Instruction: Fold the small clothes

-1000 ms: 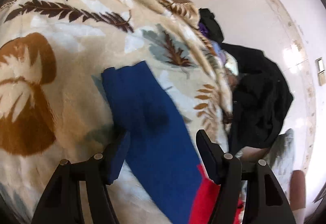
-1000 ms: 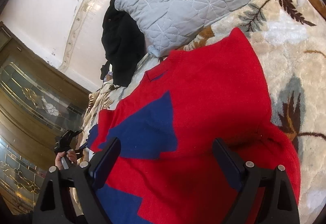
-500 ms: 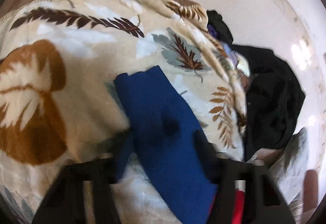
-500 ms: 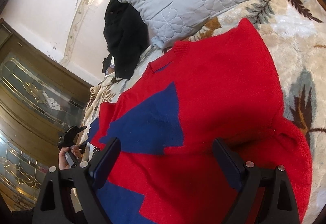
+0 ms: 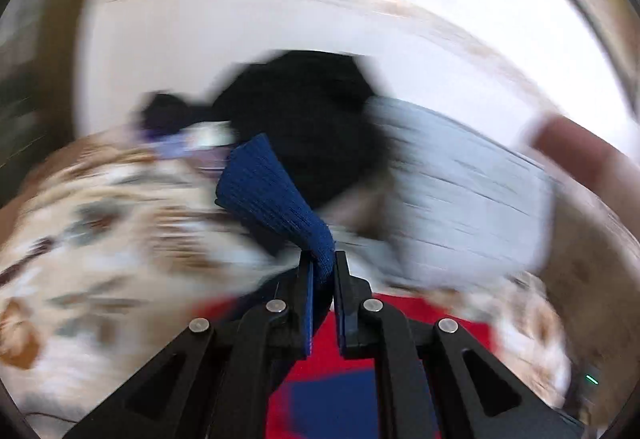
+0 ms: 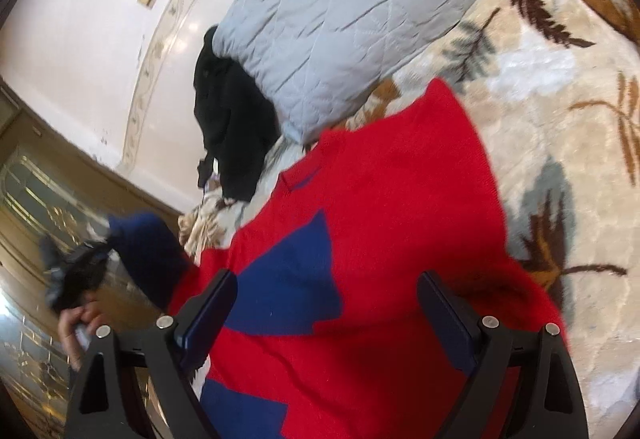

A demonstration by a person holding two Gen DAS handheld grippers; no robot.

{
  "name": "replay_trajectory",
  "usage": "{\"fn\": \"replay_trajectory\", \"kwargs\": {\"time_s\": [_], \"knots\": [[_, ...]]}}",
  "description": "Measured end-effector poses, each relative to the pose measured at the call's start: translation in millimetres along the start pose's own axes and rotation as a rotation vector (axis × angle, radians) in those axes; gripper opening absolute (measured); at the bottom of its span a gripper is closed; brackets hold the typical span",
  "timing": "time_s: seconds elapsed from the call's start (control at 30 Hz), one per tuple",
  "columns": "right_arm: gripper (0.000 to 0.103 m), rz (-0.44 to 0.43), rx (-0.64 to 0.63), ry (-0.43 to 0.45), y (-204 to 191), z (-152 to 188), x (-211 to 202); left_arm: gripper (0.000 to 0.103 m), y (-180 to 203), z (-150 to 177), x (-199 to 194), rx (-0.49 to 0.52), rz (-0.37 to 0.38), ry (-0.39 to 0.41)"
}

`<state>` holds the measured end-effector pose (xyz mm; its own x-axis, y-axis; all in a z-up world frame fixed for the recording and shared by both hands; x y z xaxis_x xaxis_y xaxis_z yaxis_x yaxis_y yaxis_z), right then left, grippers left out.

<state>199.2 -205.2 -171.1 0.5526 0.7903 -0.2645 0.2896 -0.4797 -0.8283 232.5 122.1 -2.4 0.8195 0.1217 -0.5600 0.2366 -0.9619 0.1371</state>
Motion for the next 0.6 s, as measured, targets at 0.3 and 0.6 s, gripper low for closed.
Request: {"fn": "replay_trajectory", "kwargs": {"time_s": [0.3, 0.6], "knots": [[0.093, -0.084, 0.153, 0.037, 16, -10, -11, 0.06, 105, 174, 61, 0.293, 0.004, -0.313], [0.094, -0.069, 0.157, 0.0, 21, 0, 4, 0.061, -45, 161, 83, 0.047, -0.248, -0.271]]}}
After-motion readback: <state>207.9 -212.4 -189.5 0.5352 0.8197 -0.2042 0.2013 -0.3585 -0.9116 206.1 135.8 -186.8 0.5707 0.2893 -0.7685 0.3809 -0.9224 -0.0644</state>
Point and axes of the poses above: each gripper's, at about its wrist camera, not at the fingertips, and x roughly the way its jaws point, y to its right, z to its underside, the point moved 10 cm from there along x, roughly the way its jaws point, and after that the axes turned 15 degrees about -z, right-handed, at the moved point
